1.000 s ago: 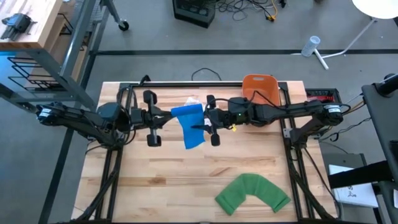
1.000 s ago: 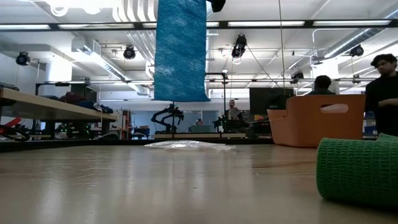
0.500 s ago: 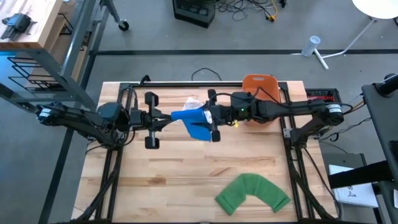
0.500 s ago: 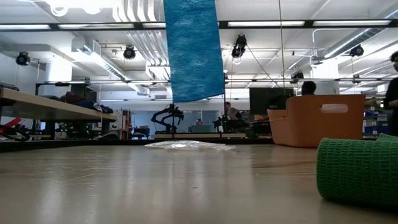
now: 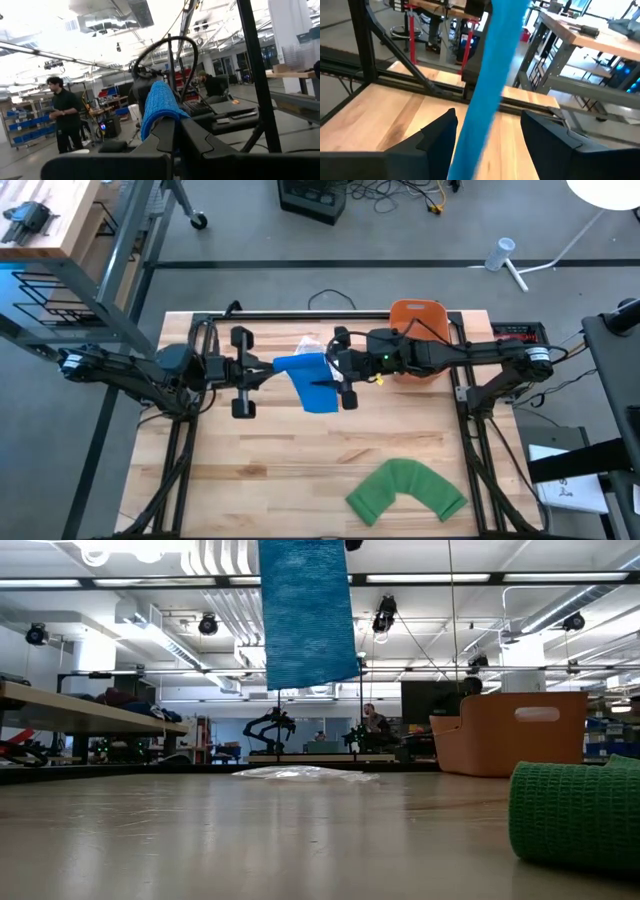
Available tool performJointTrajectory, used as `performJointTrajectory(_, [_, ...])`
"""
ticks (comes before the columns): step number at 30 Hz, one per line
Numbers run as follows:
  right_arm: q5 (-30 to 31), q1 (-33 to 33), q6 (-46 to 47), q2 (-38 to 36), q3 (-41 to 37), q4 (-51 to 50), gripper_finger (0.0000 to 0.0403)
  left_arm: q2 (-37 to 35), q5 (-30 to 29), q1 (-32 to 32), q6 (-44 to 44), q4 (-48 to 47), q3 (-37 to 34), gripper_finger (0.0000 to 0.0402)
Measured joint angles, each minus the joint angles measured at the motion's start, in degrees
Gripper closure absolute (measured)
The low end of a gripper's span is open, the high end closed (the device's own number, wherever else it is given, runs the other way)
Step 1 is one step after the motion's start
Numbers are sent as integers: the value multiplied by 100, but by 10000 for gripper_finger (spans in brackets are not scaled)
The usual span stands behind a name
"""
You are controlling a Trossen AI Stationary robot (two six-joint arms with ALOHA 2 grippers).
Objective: Roll bandage
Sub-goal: Roll the blue bandage
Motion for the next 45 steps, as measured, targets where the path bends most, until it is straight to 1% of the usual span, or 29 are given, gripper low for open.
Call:
performJointTrajectory(6, [0,0,198,179,-30,-10,216,-3,-3,0,45,77,0,400])
performJointTrajectory(10, [0,0,241,290,-30,-16,250,-5,-28,4,51,85,0,400])
performJointTrajectory(13, [0,0,210,330,-30,-22,293,-43,-43,4,76,80,0,400])
performJointTrajectory(17, [0,4,203,331,-30,-5,373,-112,-89,4,167,79,0,400])
performJointTrajectory(19, [2,15,200,331,-30,-11,394,-129,-268,3,253,76,0,400])
performJointTrajectory(22, [-1,54,298,331,-30,-9,396,-170,-625,11,426,87,0,400])
performJointTrajectory(28, [-23,298,431,335,-32,-51,401,-171,-934,241,538,97,0,400])
performJointTrajectory(35, [-44,764,466,295,-9,-345,402,-286,-1005,481,637,-276,0,401])
performJointTrajectory(40, [-44,1040,459,237,-2,-273,403,-357,-1005,515,604,-318,0,401])
performJointTrajectory(45, [-61,1142,582,221,0,-37,403,-252,-1075,549,596,-303,2,401])
